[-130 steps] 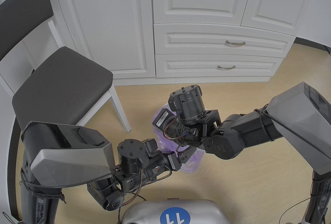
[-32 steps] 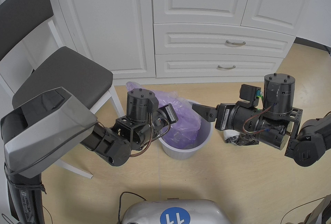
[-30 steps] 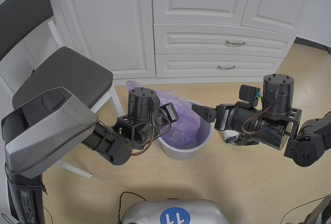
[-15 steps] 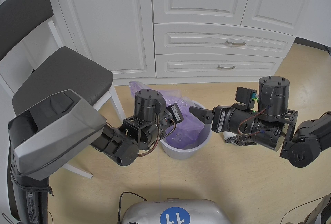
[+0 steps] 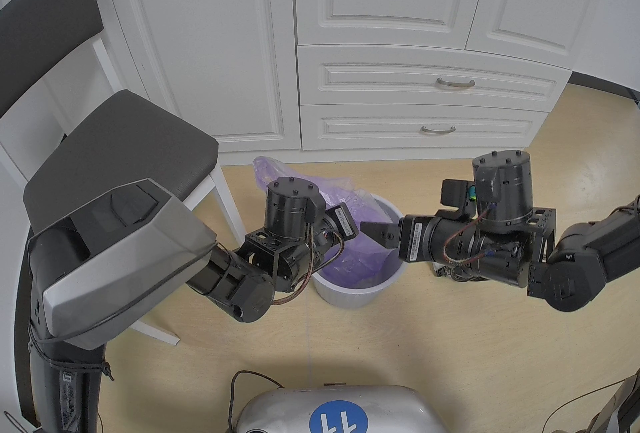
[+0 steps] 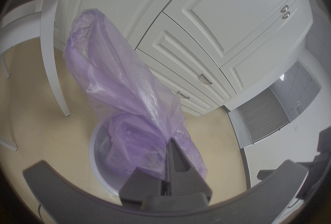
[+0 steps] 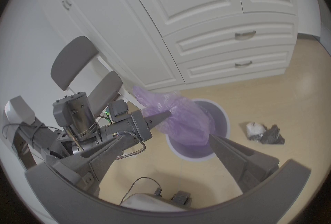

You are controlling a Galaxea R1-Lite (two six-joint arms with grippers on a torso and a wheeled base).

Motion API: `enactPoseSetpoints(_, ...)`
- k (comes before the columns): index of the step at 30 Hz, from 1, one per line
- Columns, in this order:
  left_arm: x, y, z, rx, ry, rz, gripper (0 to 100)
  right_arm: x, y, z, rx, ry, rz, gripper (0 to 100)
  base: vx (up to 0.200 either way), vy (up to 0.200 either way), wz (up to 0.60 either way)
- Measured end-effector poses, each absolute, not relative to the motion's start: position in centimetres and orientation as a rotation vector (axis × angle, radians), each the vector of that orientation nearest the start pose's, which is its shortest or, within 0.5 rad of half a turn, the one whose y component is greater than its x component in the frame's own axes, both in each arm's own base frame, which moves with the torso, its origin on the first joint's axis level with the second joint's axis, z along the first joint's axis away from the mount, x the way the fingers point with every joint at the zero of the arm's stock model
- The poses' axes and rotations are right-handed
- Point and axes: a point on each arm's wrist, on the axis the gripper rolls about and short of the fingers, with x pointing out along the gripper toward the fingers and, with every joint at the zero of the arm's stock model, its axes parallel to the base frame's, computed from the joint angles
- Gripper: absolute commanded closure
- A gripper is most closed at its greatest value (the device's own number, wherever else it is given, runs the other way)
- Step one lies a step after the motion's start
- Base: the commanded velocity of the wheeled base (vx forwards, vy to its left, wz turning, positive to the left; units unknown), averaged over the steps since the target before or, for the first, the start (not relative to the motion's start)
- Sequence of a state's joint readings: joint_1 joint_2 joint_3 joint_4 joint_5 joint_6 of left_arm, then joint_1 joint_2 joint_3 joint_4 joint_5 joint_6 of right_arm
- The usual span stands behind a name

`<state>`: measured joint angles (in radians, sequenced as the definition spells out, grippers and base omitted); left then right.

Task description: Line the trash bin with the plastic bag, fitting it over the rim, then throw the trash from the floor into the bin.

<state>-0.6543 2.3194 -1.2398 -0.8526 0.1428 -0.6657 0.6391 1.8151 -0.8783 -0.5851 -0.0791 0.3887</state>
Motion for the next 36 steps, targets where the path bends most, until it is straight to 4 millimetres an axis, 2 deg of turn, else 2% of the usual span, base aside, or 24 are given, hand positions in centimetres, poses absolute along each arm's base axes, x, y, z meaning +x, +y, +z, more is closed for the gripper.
enactPoseSetpoints(7, 35.8, -27.5, 7.9, -0.560, 0.371, -0.427, 100, 27.8, 20.2, 18.2, 0.372, 0.560, 0.411, 0, 0.000, 0.000, 0.00)
enactPoseSetpoints(13, 35.8, -28.3, 7.6, -0.578, 0.334, -0.456, 100, 29.0, 20.9, 20.2, 0.487, 0.576, 0.368, 0, 0.000, 0.000, 0.00)
enactPoseSetpoints(20, 36.0, -28.9, 6.2, -0.576, 0.344, -0.463, 100, 29.8, 21.3, 20.3, 0.506, 0.573, 0.359, 0, 0.000, 0.000, 0.00)
enactPoseSetpoints(31, 36.0, -30.0, 2.5, -0.525, 0.401, -0.453, 100, 30.1, 21.3, 19.8, 0.496, 0.580, 0.350, 0, 0.000, 0.000, 0.00)
enactPoseSetpoints(36, 35.1, -30.1, 2.3, -0.498, 0.366, -0.482, 100, 30.4, 20.8, 19.6, 0.485, 0.580, 0.335, 0, 0.000, 0.000, 0.00)
